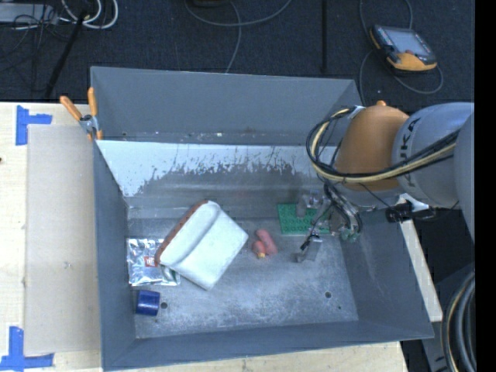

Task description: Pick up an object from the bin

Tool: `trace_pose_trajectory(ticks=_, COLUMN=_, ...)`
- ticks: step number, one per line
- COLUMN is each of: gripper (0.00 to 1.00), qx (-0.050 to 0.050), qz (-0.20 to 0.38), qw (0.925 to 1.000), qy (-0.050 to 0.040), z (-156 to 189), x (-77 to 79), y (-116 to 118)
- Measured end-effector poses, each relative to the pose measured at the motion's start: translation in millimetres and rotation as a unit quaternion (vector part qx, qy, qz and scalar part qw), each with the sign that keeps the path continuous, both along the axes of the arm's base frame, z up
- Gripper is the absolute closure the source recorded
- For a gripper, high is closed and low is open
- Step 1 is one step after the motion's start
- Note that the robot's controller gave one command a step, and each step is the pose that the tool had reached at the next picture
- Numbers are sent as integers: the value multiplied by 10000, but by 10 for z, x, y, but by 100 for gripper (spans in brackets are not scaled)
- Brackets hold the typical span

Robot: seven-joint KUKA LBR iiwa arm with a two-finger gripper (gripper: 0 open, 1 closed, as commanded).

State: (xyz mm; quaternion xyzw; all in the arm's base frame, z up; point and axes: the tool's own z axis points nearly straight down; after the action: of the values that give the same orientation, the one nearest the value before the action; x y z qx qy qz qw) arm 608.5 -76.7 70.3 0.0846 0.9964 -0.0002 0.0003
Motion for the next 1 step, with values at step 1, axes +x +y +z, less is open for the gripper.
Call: trace_pose_trajectory(ticks=1, gripper=100, qx=0, qz=5, qw=10000, qy=1, z=0, x=0, y=0)
